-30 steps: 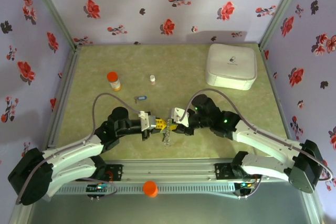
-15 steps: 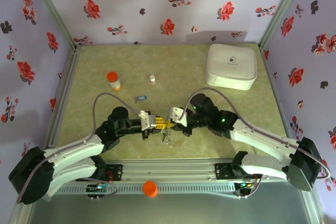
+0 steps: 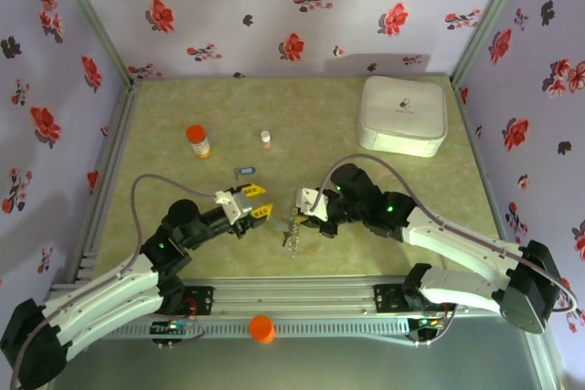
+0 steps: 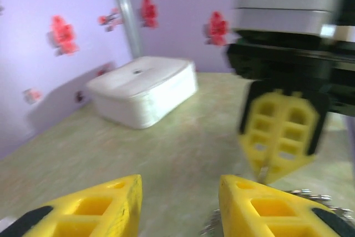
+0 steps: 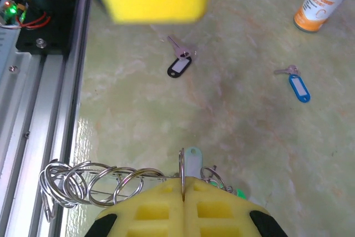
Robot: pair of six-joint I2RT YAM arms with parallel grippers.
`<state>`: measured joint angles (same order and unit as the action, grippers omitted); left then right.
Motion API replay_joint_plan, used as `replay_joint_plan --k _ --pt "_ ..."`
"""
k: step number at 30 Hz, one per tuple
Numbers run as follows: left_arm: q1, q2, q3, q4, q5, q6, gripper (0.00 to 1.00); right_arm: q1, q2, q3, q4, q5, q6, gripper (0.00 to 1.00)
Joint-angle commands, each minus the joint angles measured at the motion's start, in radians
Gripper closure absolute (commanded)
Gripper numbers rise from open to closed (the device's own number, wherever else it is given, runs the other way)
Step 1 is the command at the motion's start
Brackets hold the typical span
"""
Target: Put the keys on the keyring
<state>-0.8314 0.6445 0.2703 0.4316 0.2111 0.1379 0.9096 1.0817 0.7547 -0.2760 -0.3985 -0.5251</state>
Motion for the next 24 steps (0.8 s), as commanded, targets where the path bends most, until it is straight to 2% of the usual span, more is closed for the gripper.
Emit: replay_joint_plan --k 1,5,9,12,17,21,24 --pt "0.002 -0.067 -0.002 -0.135 -0.363 -0.157 0.60 0.011 -0.018 0.037 -0.015 0.069 -0.046 1.00" --pt "0.005 -0.117 0.018 -0.289 -0.628 -0.346 0.60 0.026 -0.029 0.033 0.010 0.148 -0.083 1.00" --pt "0.014 -0.143 0.076 -0.476 -0.786 -0.528 0.58 0.035 -0.060 -0.004 0.076 0.194 -0.129 1.00" --pt "0.031 -0.127 0.110 -0.588 -0.805 -0.624 0.57 0.035 -0.076 -0.024 0.107 0.221 -0.160 1.00" --pt "0.053 -0.037 0.178 -0.822 -0.796 -0.874 0.56 0.035 -0.063 -0.018 0.092 0.226 -0.181 1.00" --pt "0.059 0.054 0.230 -0.985 -0.726 -1.047 0.55 0.036 -0.062 -0.021 0.092 0.220 -0.178 1.00" --pt "0.074 0.123 0.253 -1.043 -0.631 -1.140 0.56 0.037 -0.062 -0.021 0.092 0.213 -0.174 1.00"
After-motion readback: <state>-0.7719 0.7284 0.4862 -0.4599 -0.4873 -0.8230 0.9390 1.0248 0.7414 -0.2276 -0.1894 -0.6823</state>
